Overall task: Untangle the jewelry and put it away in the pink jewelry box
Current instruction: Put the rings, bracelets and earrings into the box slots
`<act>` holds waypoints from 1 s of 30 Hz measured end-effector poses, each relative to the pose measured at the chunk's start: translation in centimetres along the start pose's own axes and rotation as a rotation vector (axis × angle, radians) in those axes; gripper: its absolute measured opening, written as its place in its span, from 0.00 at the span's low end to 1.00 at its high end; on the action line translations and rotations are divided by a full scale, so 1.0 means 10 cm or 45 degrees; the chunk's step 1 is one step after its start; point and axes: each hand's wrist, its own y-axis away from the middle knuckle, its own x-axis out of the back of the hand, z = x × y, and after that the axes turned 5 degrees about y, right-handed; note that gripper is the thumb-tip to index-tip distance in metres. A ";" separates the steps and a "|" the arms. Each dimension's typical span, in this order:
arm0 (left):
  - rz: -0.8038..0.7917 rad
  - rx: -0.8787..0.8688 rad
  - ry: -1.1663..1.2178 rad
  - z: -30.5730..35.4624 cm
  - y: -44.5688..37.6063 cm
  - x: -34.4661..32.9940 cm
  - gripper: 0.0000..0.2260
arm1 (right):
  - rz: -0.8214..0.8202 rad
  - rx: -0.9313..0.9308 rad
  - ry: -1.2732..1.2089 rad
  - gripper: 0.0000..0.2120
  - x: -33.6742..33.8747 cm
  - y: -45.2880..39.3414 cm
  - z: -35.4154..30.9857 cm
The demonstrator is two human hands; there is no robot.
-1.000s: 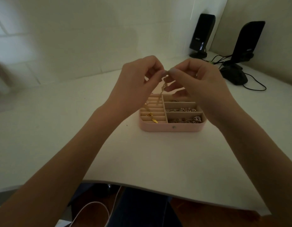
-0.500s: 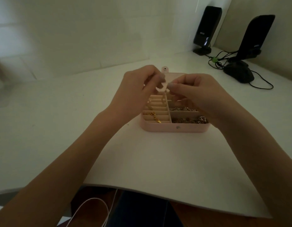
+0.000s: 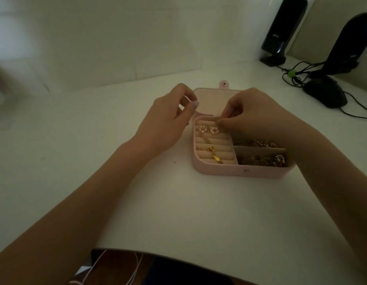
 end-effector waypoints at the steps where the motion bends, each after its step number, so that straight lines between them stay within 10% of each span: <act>1: -0.006 -0.008 -0.009 0.01 0.00 -0.01 0.05 | -0.004 -0.001 0.015 0.06 0.00 -0.01 -0.01; 23: -0.031 -0.146 0.061 0.12 0.05 -0.03 0.08 | -0.475 0.020 -0.278 0.08 0.65 0.26 -0.10; 30: -0.056 -0.149 -0.001 0.09 0.05 -0.04 0.07 | -0.221 -0.091 -0.025 0.05 0.19 0.07 -0.08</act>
